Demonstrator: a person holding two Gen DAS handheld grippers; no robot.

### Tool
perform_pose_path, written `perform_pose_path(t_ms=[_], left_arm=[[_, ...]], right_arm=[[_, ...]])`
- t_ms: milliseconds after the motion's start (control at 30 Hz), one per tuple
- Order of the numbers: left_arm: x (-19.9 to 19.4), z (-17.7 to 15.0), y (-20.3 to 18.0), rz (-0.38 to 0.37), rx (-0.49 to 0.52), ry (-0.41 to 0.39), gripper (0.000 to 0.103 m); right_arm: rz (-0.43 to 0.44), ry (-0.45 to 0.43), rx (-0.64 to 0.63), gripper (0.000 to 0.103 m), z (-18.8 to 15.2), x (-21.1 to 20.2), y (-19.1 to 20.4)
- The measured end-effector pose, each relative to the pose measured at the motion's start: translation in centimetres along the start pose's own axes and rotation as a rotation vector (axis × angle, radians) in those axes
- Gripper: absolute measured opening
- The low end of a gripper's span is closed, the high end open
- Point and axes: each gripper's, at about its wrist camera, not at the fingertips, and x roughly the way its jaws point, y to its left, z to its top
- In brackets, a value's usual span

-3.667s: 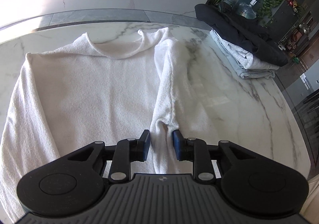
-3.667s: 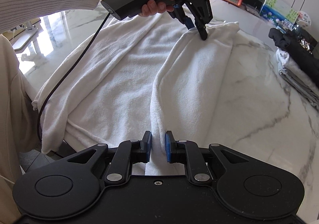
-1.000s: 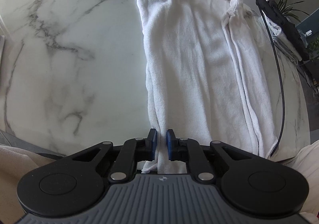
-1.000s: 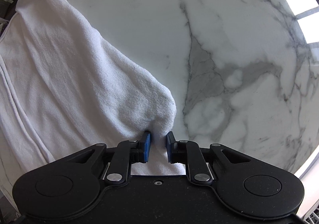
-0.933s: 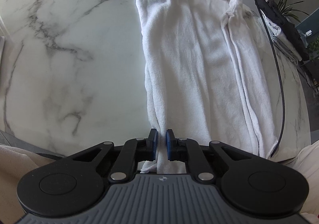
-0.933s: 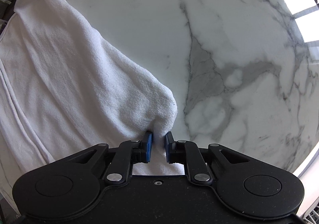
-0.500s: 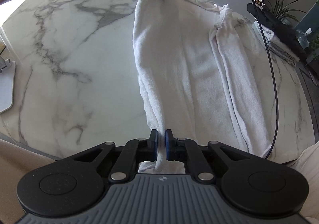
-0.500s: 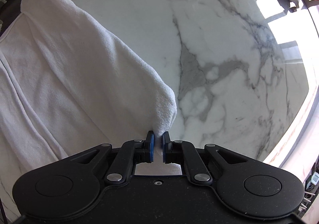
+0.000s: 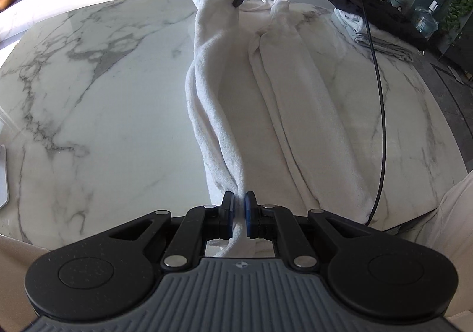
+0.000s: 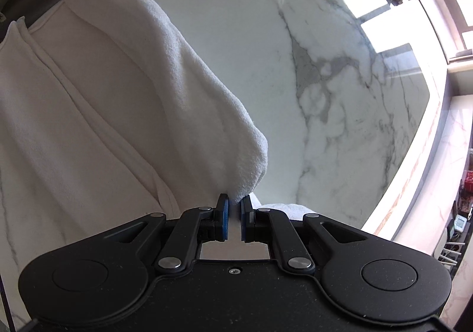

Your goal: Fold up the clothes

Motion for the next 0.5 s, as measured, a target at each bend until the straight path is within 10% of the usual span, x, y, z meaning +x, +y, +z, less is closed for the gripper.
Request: perform_pose_path(t_ms=[500], left_arm=[[3.7, -0.7, -2.9, -0.132, 0.091, 0.096, 0.018]], right_arm=[[-0.05, -0.014, 0.201, 0.015, -3.6, 1.5, 3.7]])
